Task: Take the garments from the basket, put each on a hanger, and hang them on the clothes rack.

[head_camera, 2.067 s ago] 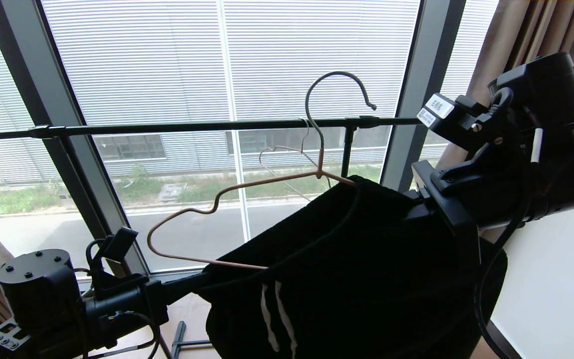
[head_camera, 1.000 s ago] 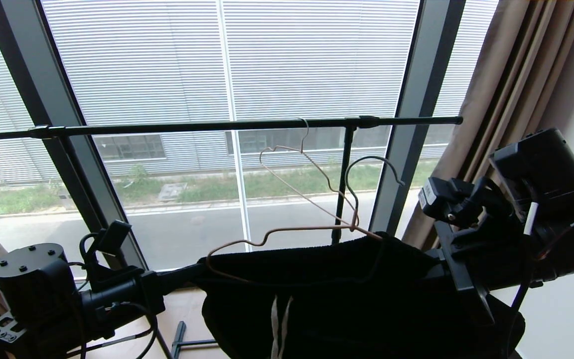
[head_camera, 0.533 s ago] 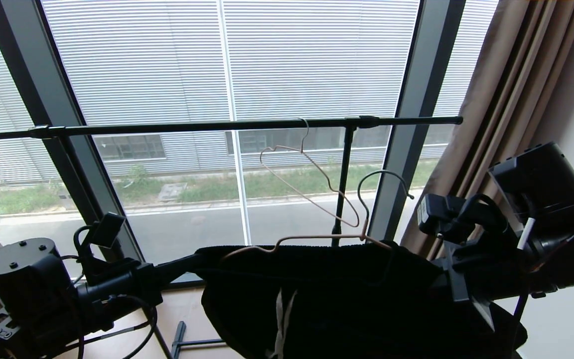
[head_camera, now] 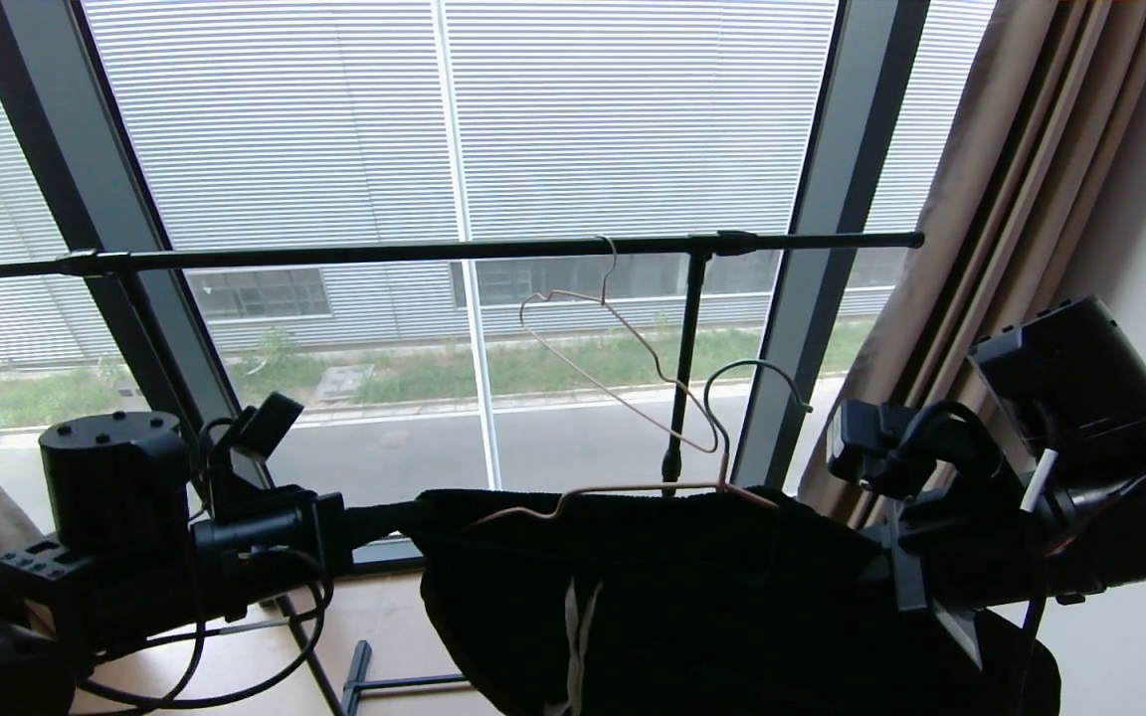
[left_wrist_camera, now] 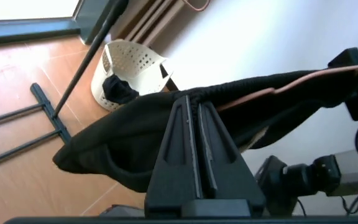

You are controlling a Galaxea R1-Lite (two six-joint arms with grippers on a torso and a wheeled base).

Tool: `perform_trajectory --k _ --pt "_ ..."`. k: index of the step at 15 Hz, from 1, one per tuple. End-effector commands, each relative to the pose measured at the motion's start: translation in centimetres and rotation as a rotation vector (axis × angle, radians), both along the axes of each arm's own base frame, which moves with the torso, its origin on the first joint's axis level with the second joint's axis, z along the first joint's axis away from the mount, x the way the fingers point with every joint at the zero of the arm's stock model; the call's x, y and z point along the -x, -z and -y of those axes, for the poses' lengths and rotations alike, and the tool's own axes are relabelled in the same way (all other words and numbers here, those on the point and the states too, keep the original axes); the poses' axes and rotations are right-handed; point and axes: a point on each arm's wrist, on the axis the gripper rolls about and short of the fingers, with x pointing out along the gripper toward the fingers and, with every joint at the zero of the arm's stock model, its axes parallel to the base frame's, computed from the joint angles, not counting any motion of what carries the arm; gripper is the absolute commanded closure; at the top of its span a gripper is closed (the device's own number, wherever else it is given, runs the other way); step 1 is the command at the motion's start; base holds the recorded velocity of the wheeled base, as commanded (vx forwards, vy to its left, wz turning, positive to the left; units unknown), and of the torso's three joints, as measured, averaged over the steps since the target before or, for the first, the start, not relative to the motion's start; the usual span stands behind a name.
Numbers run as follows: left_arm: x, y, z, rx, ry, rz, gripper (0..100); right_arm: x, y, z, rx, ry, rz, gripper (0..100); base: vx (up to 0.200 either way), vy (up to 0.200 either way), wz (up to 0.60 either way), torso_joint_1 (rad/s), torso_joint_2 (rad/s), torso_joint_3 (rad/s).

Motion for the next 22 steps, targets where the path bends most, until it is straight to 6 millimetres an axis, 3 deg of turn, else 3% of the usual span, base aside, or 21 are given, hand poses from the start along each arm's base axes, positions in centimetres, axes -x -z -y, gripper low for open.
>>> perform_trajectory --k 1,2,5,12,17,22 --pt "0.2 -5.3 0.7 0.025 0.033 0.151 100 0.0 0.2 0.0 0.003 0.0 -0.006 100 0.0 0.0 0.0 0.0 0.0 0.0" --pt "0.3 -8.2 1.5 -0.021 0.073 0.15 100 0.0 0.7 0.1 -0.007 0.007 0.009 100 0.0 0.0 0.0 0.0 0.0 0.0" --pt "0.1 -10.1 3.2 -0.115 0.072 0.116 100 0.0 1.7 0.1 -0.022 0.019 0.062 100 0.0 0.0 0.0 0.0 0.0 0.0" --pt "0.0 -11.6 7.5 -0.27 0.133 0.083 100 0.5 3.4 -0.1 -0.044 0.074 0.066 100 0.0 0.0 0.0 0.0 0.0 0.0" --pt "0.4 -10.5 10.4 -0.379 0.189 0.105 100 0.5 4.0 -1.8 -0.105 0.078 0.057 100 0.0 0.0 0.0 0.0 0.0 0.0" --pt "1.0 -11.7 11.9 -0.36 0.223 0.159 100 -0.6 5.7 -3.1 -0.182 0.106 0.066 100 0.0 0.0 0.0 0.0 0.0 0.0"
